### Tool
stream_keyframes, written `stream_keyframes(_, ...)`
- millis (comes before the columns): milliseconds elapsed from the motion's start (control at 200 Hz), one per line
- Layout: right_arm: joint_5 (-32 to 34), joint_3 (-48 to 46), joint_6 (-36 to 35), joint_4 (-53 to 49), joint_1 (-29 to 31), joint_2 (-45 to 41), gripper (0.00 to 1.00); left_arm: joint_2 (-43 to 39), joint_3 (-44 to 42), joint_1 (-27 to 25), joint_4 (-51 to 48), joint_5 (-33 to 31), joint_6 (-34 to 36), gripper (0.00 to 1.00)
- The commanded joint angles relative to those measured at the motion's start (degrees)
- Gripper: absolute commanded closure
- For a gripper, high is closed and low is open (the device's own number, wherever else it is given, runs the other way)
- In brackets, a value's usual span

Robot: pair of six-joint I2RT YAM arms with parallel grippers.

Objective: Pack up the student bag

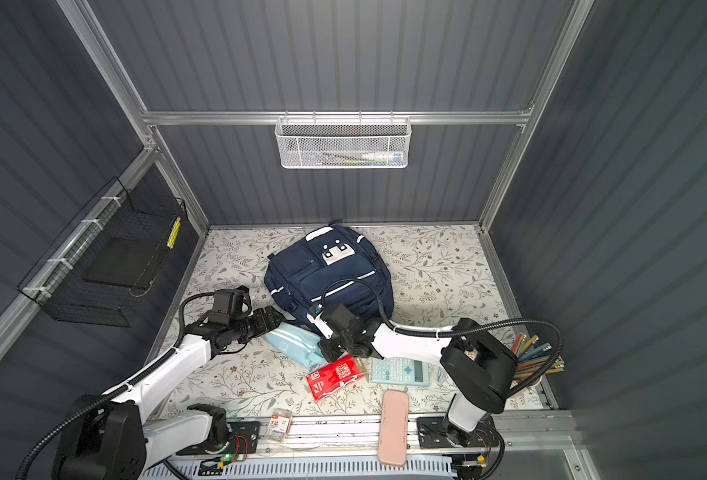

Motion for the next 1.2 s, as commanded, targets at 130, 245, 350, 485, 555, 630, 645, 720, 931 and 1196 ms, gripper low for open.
stream_keyframes(130, 0.1, -2.2, 0.6, 1.0, -1.0, -16.5, 1.0, -7.9, 10.1, -0.1, -6.3, -4.7, 4.4, 0.14)
stream_keyframes(245, 0.1, -3.6, 3.1, -1.8, -5.6, -23.2, 1.0, -7.7, 14.4, -0.2, -5.2, -1.5, 6.4, 0.17)
stream_keyframes(350, -0.5, -5.4, 5.8, -3.2, -12.6, -30.1, 1.0, -4.3, 16.7, -1.4, -1.1, 4.8, 9.3, 0.19)
stream_keyframes(485, 0.4, -7.2, 8.0, -4.8, -22.1, -37.2, 1.0, 2.4, 23.3, -12.5, -2.6, -4.7, 16.1, 0.14)
stream_keyframes(555, -0.4, -7.6, 8.6, -5.9, -26.8, -39.7, 1.0, 8.0, 27.4, -16.5, -3.4, -5.4, 18.8, 0.12)
stream_keyframes(630, -1.2, -8.4, 8.9, -6.1, -31.1, -41.7, 1.0, 13.6, 31.9, -19.5, -4.6, -6.5, 20.8, 0.12)
stream_keyframes(645, -1.3, -8.4, 8.9, -6.3, -31.7, -41.9, 1.0, 14.6, 32.5, -20.1, -4.6, -6.7, 21.3, 0.12)
stream_keyframes(720, -1.4, -8.2, 9.1, -8.2, -35.4, -42.7, 1.0, 18.9, 35.4, -22.4, -4.4, -7.8, 24.0, 0.12)
stream_keyframes(931, 0.3, -9.9, 11.4, -12.1, -43.5, -45.4, 1.0, 31.5, 44.7, -28.2, -8.3, -9.9, 30.8, 0.13)
stream_keyframes(1196, -2.9, -12.6, 11.7, -12.0, -47.6, -47.2, 1.0, 42.8, 53.3, -34.3, -11.5, -23.4, 37.8, 0.13)
